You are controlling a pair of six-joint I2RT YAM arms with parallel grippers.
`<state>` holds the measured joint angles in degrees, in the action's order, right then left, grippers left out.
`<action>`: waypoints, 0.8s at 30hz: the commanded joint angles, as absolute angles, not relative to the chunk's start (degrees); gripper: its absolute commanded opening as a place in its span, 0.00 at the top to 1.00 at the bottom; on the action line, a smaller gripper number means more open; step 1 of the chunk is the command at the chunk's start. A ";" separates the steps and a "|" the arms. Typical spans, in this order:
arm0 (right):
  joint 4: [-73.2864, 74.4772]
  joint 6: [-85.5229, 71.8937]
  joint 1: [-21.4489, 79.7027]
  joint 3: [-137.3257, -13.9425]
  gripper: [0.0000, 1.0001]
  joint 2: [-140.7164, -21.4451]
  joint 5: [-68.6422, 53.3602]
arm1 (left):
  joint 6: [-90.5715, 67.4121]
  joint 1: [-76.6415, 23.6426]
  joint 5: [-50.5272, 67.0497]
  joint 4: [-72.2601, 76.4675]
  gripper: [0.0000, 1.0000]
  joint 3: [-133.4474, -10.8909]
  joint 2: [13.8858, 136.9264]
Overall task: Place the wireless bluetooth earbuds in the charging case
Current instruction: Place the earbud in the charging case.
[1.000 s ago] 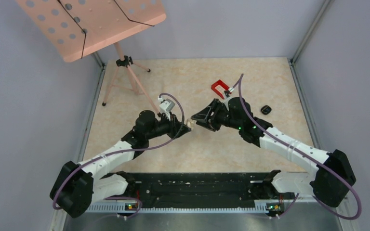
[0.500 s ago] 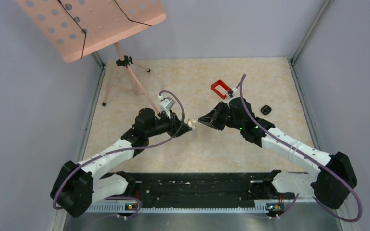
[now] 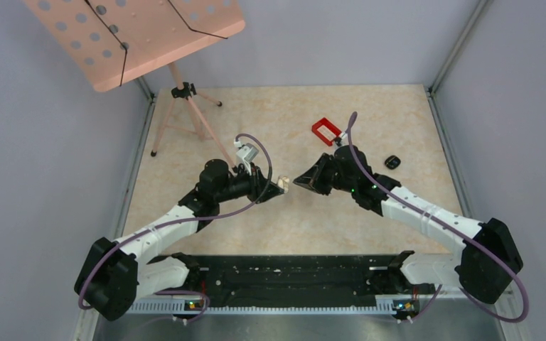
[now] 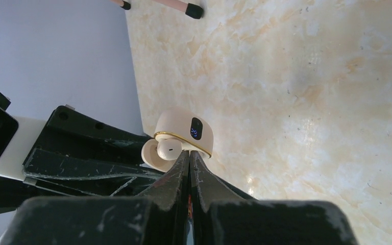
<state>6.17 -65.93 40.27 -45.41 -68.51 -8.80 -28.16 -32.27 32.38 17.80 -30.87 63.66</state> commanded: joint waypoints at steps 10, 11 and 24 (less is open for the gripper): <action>0.93 -64.59 41.38 -47.81 1.00 -70.69 -12.03 | -27.89 -32.02 33.22 18.83 1.00 -32.98 63.84; 0.76 -64.60 41.56 -47.80 1.00 -70.79 -12.11 | -27.80 -31.95 33.11 18.76 1.00 -33.04 64.04; 0.59 -64.27 43.55 -47.64 1.00 -71.86 -12.46 | -27.34 -31.85 32.35 17.58 1.00 -34.00 63.51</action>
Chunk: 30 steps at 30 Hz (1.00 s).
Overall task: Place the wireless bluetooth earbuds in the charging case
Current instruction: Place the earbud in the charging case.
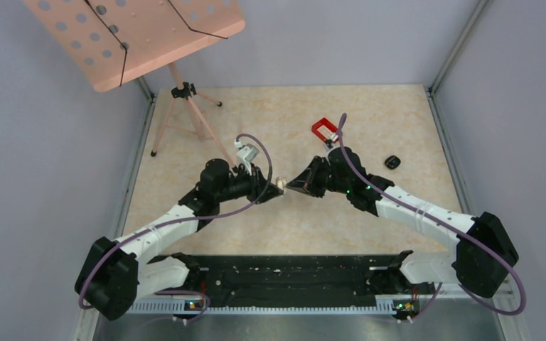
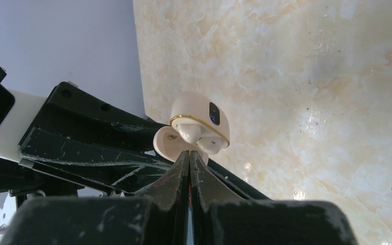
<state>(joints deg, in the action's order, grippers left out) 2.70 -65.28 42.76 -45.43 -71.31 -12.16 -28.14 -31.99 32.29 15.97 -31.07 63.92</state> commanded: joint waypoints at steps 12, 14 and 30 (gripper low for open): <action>7.48 -60.06 42.93 -47.70 1.00 -65.13 -3.86 | -27.28 -30.75 33.09 15.20 1.00 -35.17 62.73; 8.79 -58.61 41.16 -46.03 0.85 -62.00 -2.34 | -28.03 -29.96 34.98 13.33 1.00 -36.56 63.03; -9.36 -55.85 30.08 -35.93 0.40 -62.49 -20.62 | -52.27 -28.17 63.00 21.26 1.00 -49.41 71.94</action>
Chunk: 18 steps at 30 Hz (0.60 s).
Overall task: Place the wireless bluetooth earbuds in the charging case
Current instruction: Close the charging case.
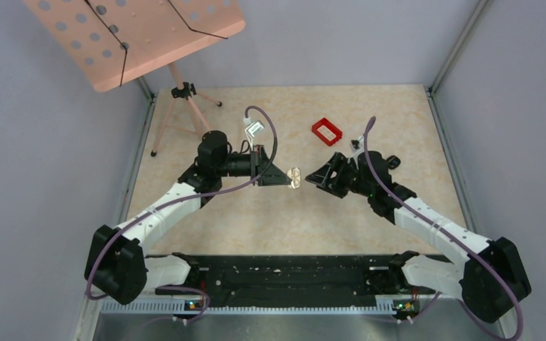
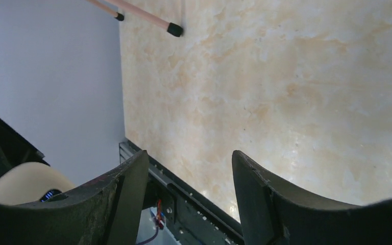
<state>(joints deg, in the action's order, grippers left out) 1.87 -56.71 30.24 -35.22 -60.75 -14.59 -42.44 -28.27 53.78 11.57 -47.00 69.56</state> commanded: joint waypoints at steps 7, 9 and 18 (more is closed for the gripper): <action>-19.44 -55.51 30.15 -38.54 0.40 -68.47 -29.64 | -58.59 -28.17 66.04 27.97 1.00 -50.02 74.38; -24.42 -57.79 30.20 -37.51 0.40 -69.42 -32.68 | -58.87 -28.20 65.50 28.55 1.00 -50.18 74.18; -33.84 -60.57 30.36 -33.38 0.43 -64.69 -37.60 | -56.89 -28.05 63.28 26.91 1.00 -50.54 75.42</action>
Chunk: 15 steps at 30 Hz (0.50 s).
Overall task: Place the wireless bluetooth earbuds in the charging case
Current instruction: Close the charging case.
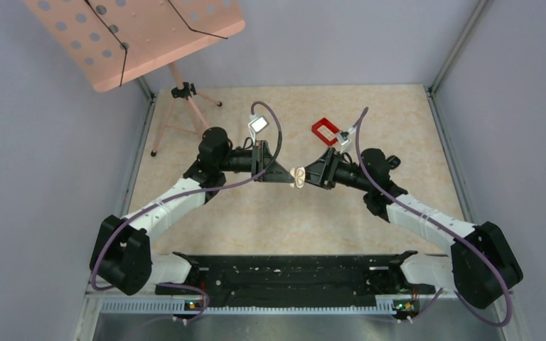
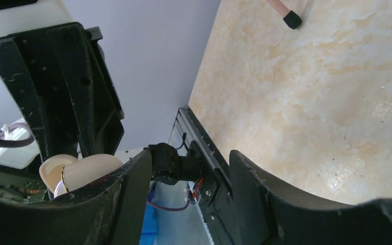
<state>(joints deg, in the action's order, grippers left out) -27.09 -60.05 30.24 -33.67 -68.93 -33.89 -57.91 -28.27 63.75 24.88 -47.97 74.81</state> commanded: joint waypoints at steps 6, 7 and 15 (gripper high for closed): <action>-30.12 -60.79 30.40 -33.13 0.48 -60.29 -37.80 | -54.31 -27.33 61.28 23.19 1.00 -50.89 77.28; -30.19 -61.00 30.35 -33.00 0.49 -59.76 -37.77 | -54.02 -27.23 61.16 22.89 1.00 -50.89 77.54; -24.94 -59.98 30.40 -33.24 0.41 -56.92 -34.50 | -53.62 -26.70 60.94 22.87 1.00 -50.41 77.97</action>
